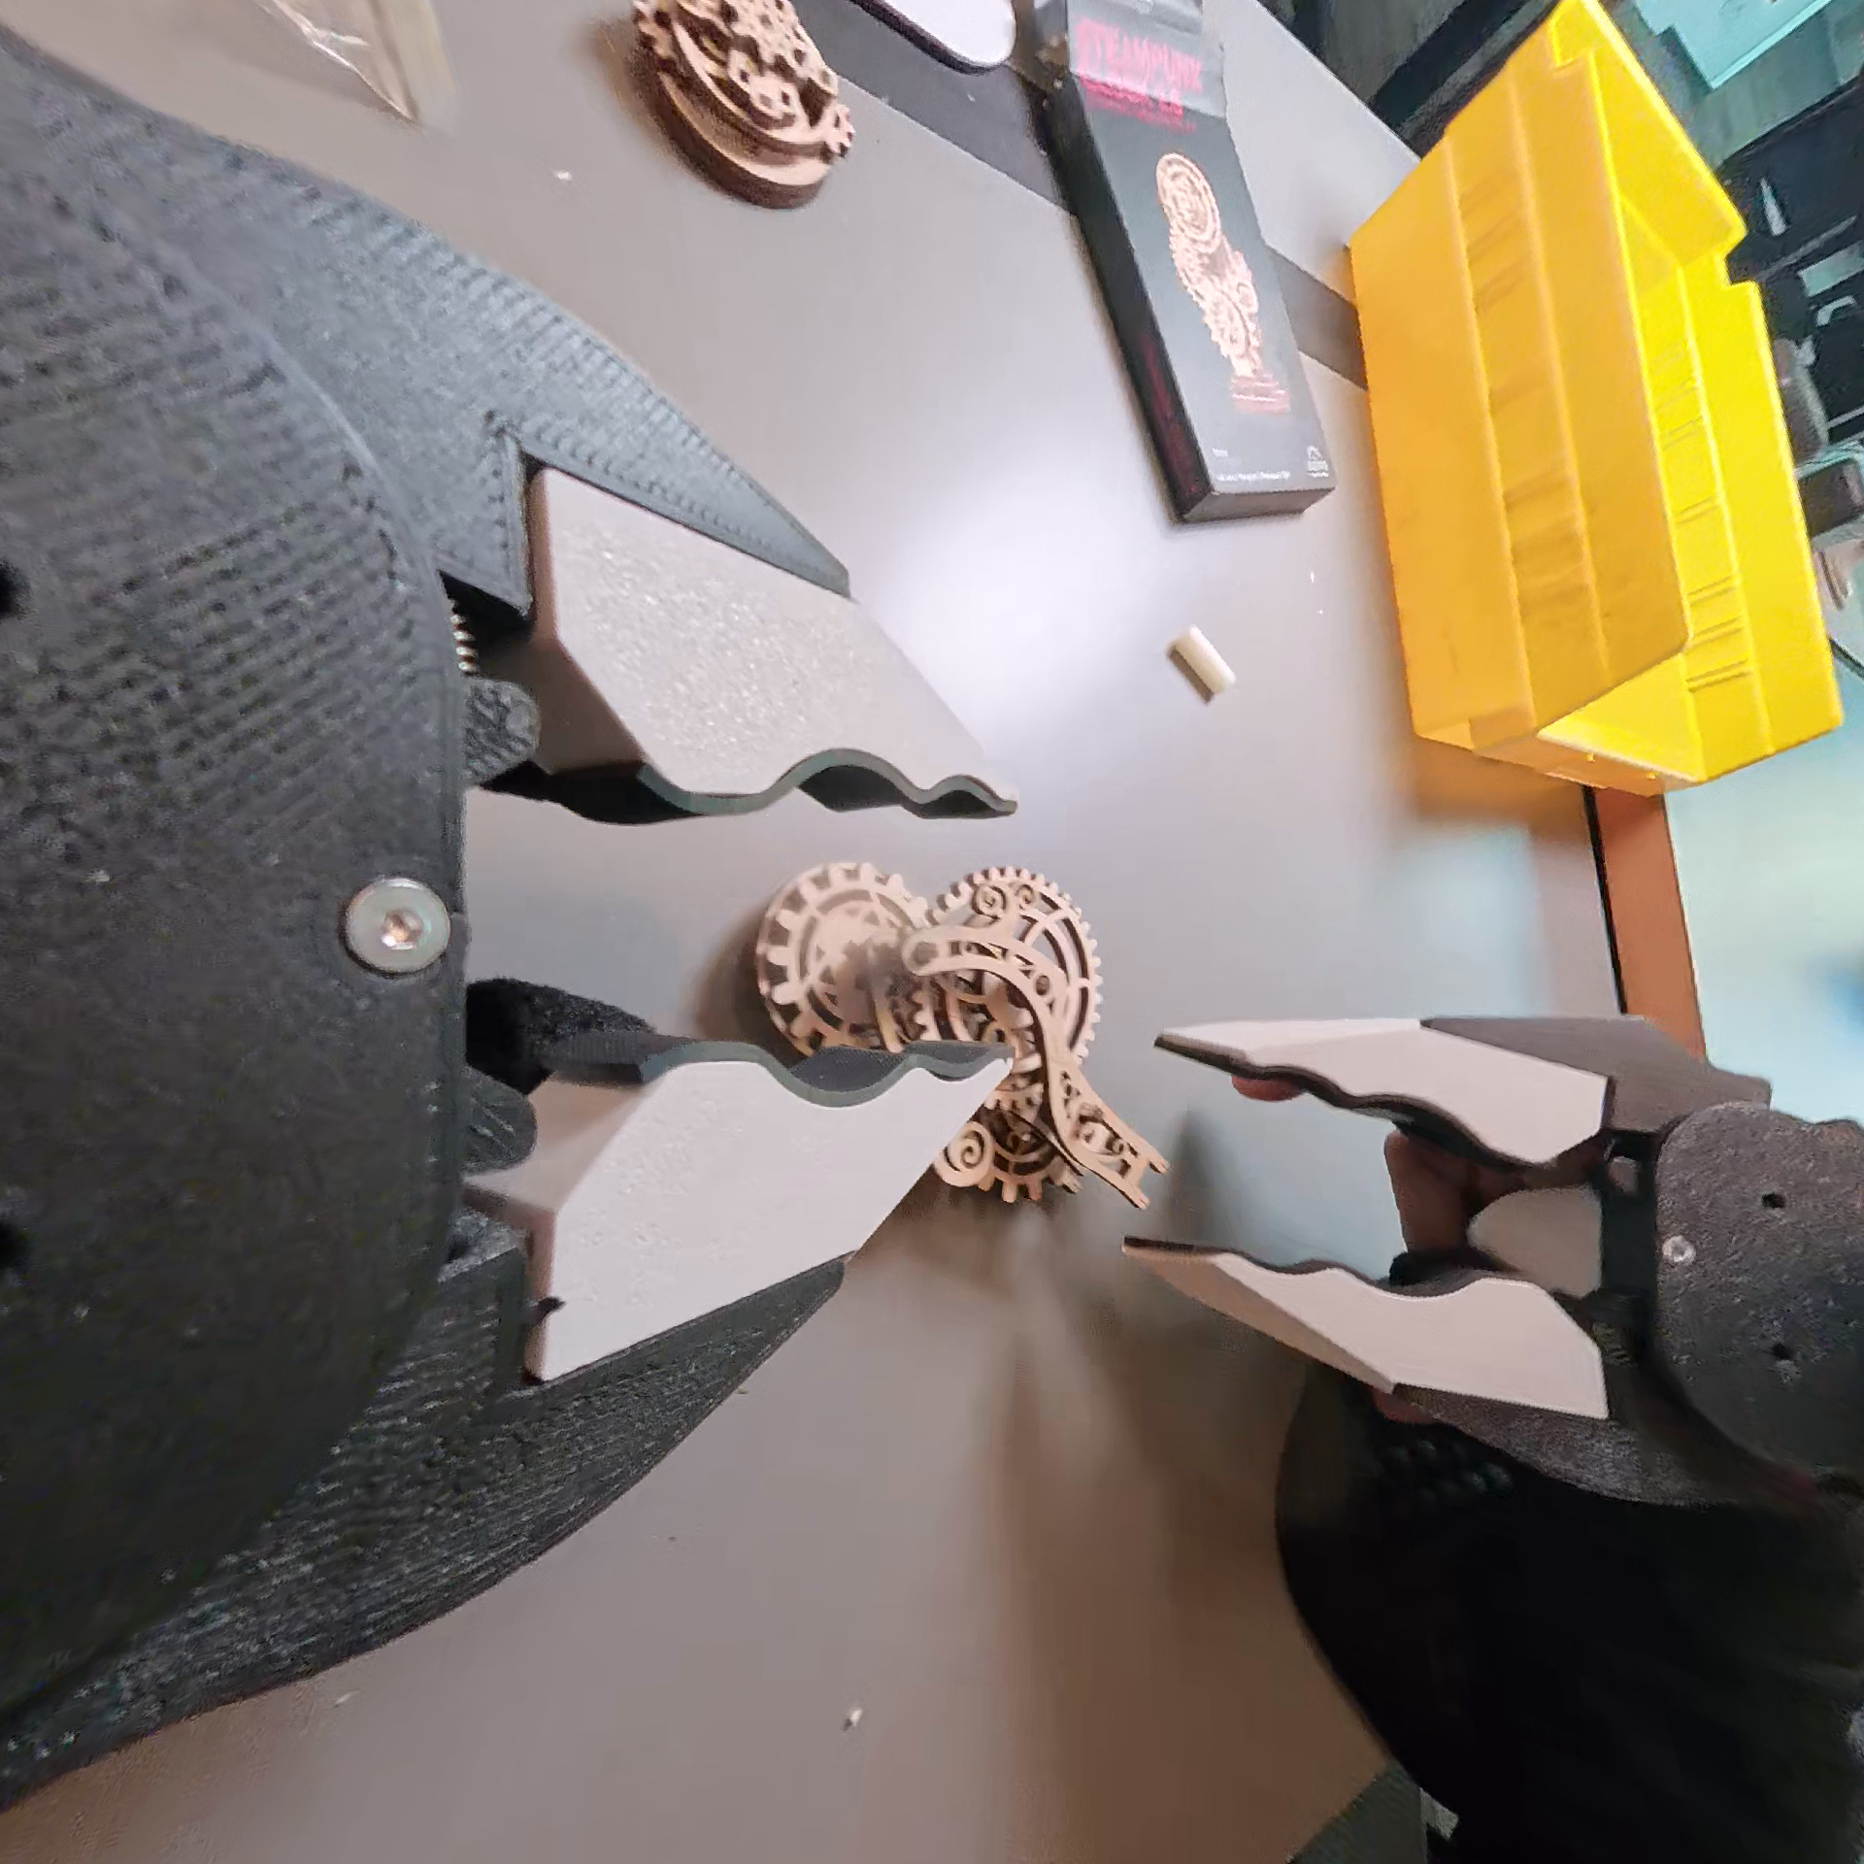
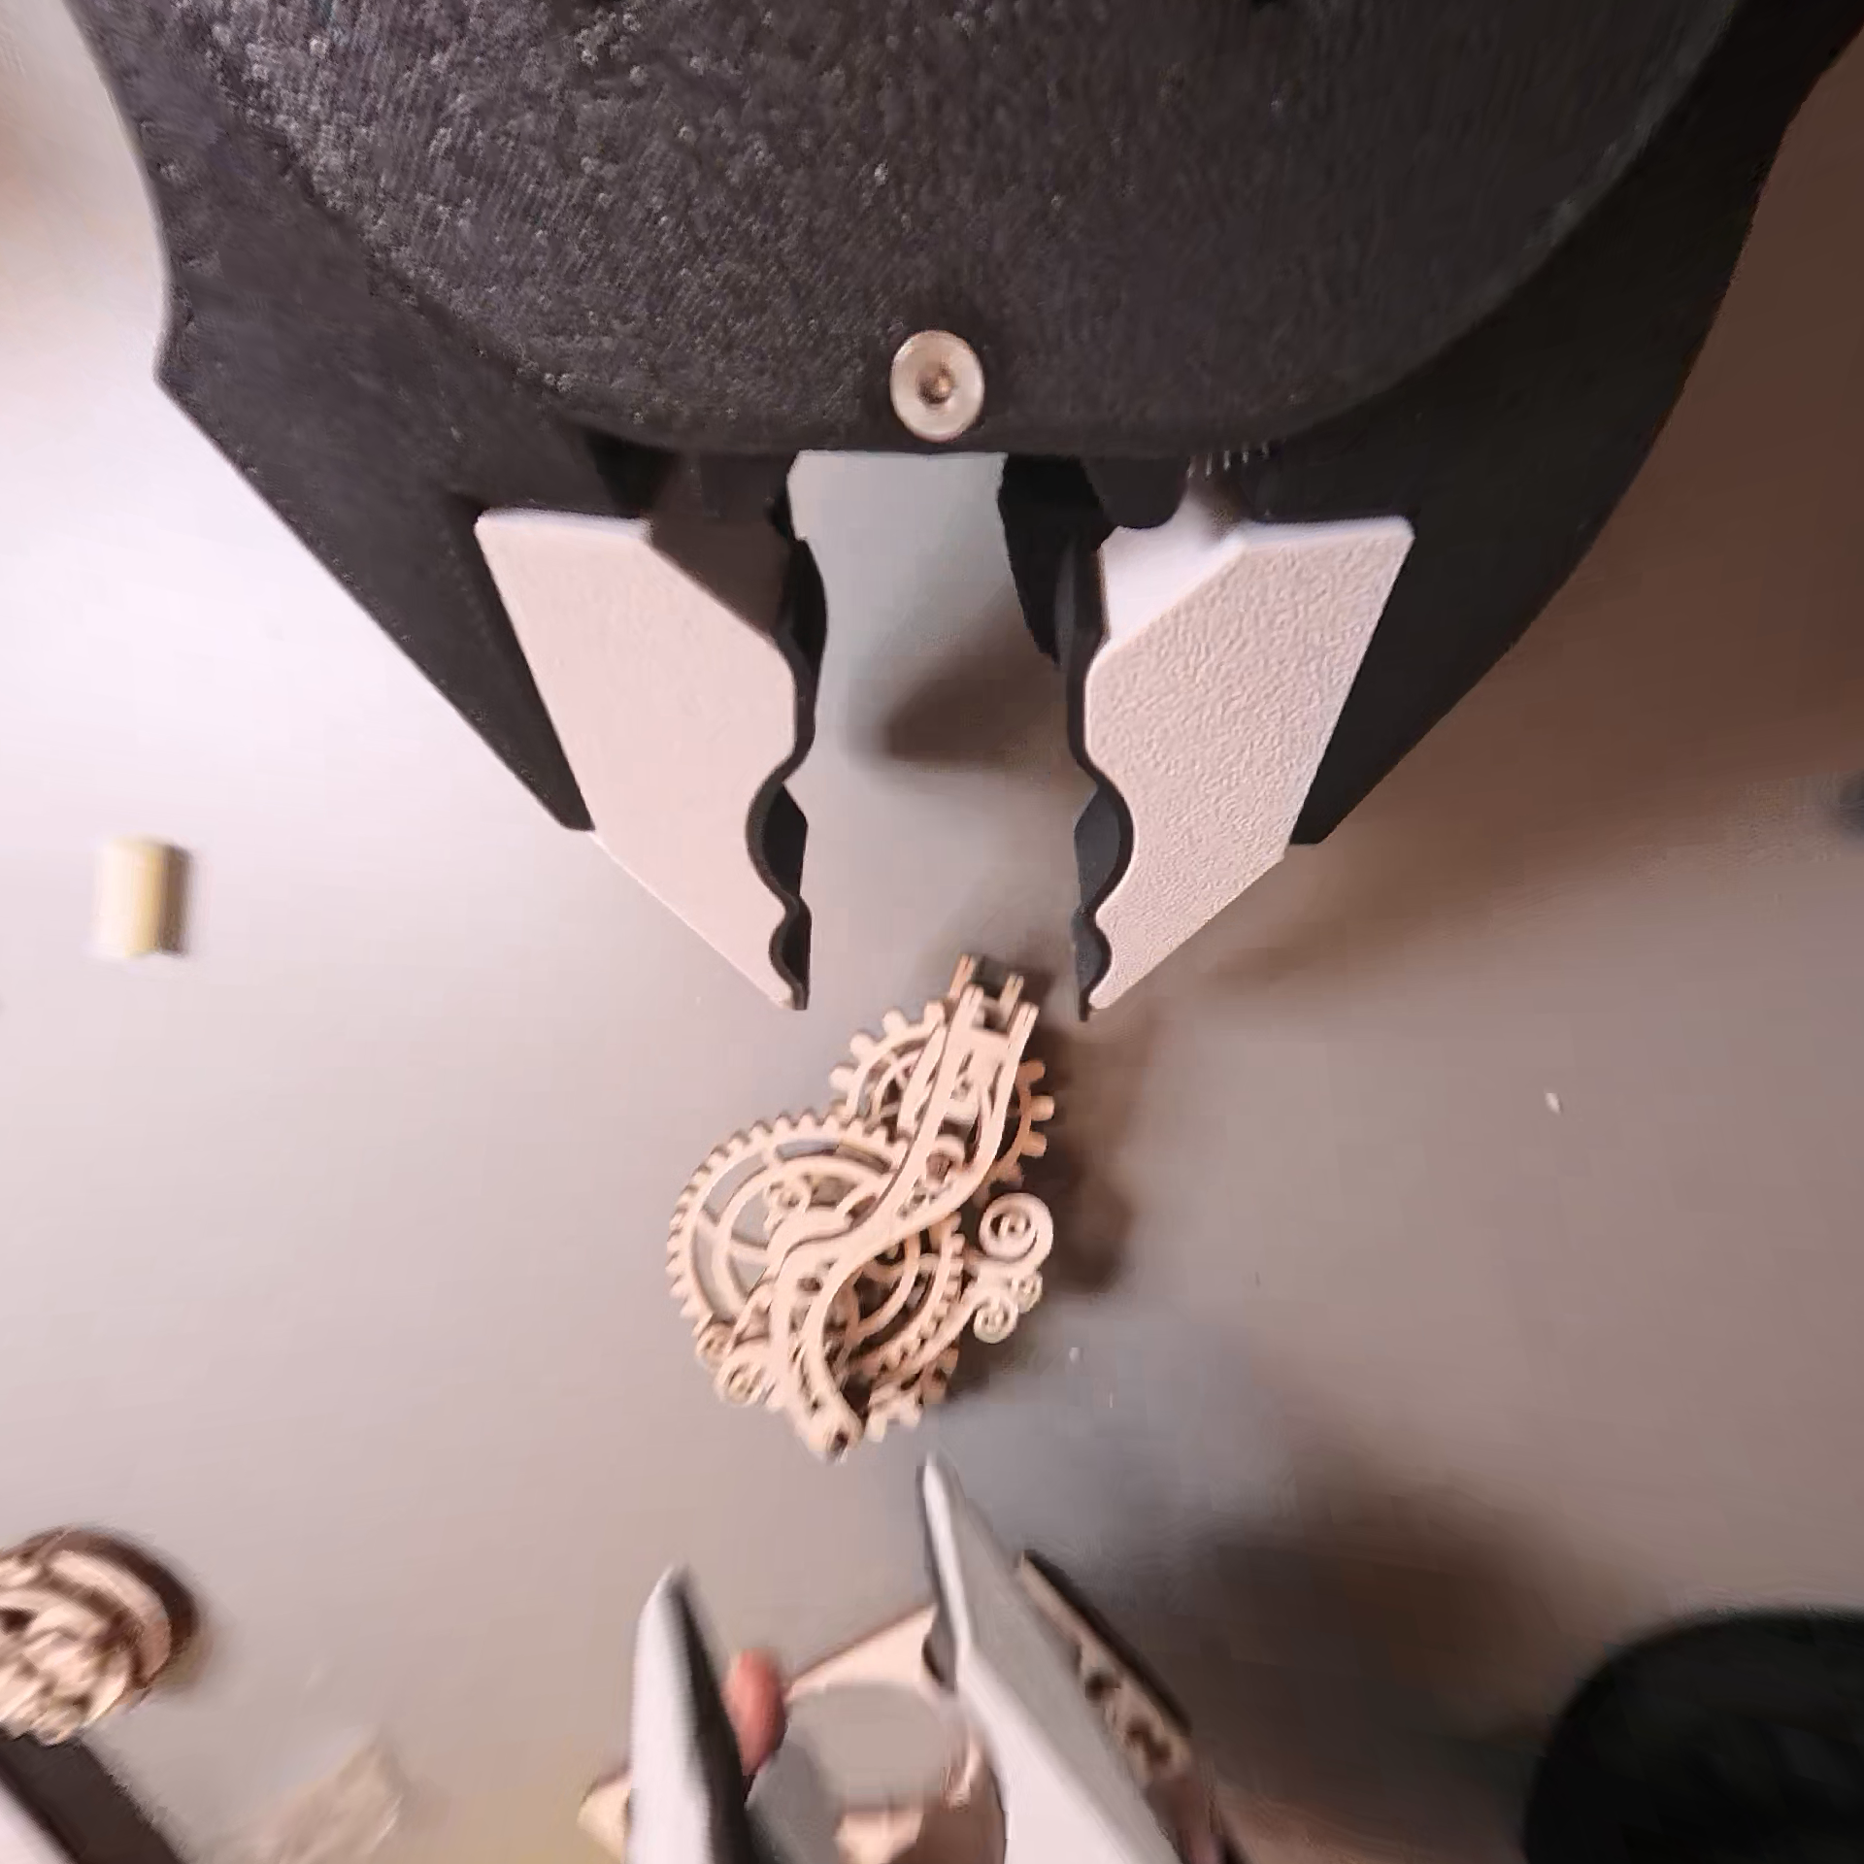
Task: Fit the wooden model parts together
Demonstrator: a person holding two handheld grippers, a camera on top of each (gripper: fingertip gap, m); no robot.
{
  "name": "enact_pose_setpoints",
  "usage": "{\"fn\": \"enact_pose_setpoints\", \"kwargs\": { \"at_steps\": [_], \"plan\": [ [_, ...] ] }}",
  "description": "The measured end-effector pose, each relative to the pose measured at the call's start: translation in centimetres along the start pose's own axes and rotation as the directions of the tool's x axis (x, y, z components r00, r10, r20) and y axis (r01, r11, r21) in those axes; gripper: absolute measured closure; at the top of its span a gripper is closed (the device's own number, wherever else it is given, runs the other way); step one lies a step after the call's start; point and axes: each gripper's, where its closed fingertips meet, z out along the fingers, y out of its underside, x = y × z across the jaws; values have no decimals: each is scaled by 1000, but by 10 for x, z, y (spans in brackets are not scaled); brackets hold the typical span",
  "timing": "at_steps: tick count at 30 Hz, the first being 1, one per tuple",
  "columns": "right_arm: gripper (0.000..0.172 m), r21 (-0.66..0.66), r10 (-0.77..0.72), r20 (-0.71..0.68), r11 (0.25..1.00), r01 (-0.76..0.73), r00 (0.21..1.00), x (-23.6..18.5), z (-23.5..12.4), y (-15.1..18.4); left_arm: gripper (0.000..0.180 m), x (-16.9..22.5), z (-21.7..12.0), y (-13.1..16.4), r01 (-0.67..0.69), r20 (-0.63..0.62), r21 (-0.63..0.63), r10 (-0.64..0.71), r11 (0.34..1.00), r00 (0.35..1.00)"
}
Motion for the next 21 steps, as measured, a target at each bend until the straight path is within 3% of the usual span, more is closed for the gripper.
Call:
{"fn": "enact_pose_setpoints", "kwargs": {
  "at_steps": [5,9,11,18,21],
  "plan": [
    [126,-104,-73,-29,992,70,997,-4,14,14,135,-5,-17,37,33,-33,-189,-40,981,999],
    [152,-127,-98,-88,988,86,991,-4,19,10,138,-6,-12,52,17,-14,-263,-21,965,1000],
    [157,-132,-82,-130,989,65,988,-2,22,7,141,-10,-10,53,-4,19,-282,10,959,1000],
    [157,-113,66,-303,988,-105,951,7,34,-5,148,-50,-24,8,9,267,-68,10,998,964],
    [153,-106,50,-340,990,-92,939,2,41,-12,147,-72,-40,-2,46,382,16,-48,999,923]
  ]
}}
